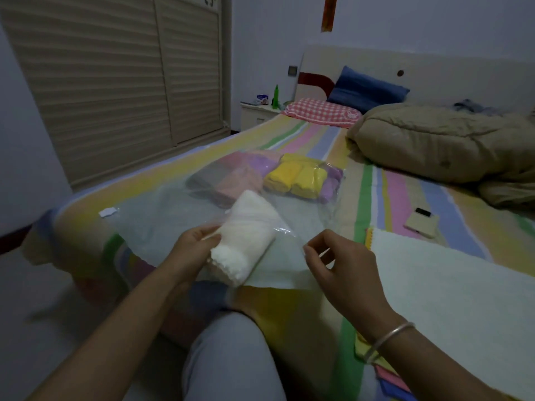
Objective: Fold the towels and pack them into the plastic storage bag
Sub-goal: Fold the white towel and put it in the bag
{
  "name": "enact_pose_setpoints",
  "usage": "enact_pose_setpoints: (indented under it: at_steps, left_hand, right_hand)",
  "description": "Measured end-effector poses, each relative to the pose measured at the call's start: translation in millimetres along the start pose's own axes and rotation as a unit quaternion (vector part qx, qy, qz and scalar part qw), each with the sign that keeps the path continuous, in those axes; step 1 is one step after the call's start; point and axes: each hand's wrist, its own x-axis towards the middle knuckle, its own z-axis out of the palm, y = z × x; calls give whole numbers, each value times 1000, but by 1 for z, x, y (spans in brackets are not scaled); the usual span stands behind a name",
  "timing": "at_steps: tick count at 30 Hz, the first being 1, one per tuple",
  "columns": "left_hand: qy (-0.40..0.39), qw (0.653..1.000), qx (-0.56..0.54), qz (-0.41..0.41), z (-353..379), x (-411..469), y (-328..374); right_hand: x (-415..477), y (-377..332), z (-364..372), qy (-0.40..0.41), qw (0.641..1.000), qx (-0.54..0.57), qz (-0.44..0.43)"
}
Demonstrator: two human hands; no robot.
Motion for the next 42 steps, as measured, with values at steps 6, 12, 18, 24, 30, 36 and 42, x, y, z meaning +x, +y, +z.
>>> enact_pose_setpoints:
  at_steps: [6, 12, 18, 24, 30, 36, 42]
  left_hand:
    - [-11, 998, -26, -62, 46, 48, -6]
    - [113, 970, 205, -73, 54, 190, -89]
    - [-17, 869, 433, 238, 101, 200, -37]
    - [40, 737, 593, 321, 102, 192, -36]
    - [-3, 697, 669, 256, 84, 194, -52]
    - [57, 678, 693, 238, 113, 207, -57]
    - [81, 707, 649, 269, 94, 246, -22]
  right_hand:
    - [17, 2, -7, -124, 992, 34, 0]
    - [51, 18, -17, -350, 915, 187, 77]
    - [63, 47, -2, -321, 912, 222, 129]
    - [70, 69, 27, -234, 947, 175, 137]
    - [92, 74, 53, -216, 949, 195, 120]
    - [101, 80, 74, -224, 952, 179, 105]
    - [118, 87, 83, -190, 954, 206, 107]
